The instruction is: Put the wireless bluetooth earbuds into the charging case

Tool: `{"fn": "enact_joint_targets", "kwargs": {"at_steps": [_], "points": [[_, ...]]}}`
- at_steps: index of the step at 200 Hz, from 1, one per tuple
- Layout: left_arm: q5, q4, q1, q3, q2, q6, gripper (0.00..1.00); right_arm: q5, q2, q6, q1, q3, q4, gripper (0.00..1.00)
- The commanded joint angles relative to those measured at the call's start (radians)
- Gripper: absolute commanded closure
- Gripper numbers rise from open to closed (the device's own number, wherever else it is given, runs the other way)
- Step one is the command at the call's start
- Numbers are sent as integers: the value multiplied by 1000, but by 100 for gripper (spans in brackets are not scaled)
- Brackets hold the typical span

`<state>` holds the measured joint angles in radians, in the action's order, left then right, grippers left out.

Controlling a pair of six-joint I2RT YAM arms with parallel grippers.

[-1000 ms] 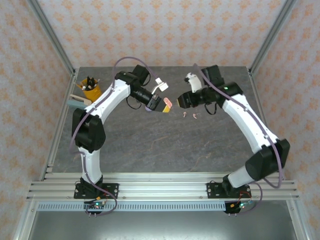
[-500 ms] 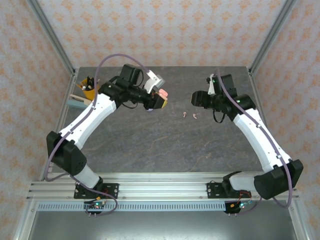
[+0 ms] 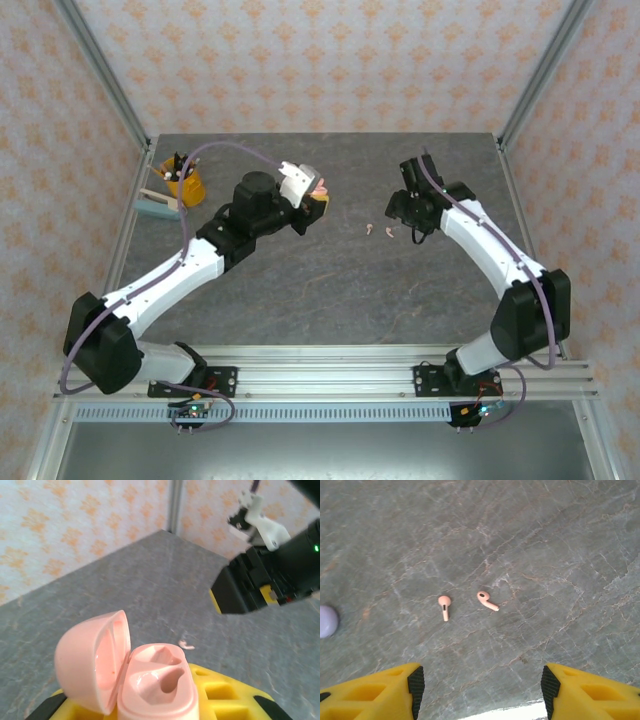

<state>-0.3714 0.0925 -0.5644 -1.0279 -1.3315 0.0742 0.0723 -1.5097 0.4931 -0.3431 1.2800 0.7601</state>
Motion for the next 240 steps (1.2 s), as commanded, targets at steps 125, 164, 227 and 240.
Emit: {"fn": "enact_joint_targets", "kwargs": {"at_steps": [125,164,227,240], "points": [[-83,827,-15,378,66,-51,100,25,-244,86,65,110,18,35],[-37,918,-34,384,38,-64,100,31,-312,73,66,175,46,36],[-27,909,-42,388,39,-79,100,-9,-423,43,67,230,81,39],[-26,891,-42,388,50,-78,100,2,-443,33,66,235,78,41]]}}
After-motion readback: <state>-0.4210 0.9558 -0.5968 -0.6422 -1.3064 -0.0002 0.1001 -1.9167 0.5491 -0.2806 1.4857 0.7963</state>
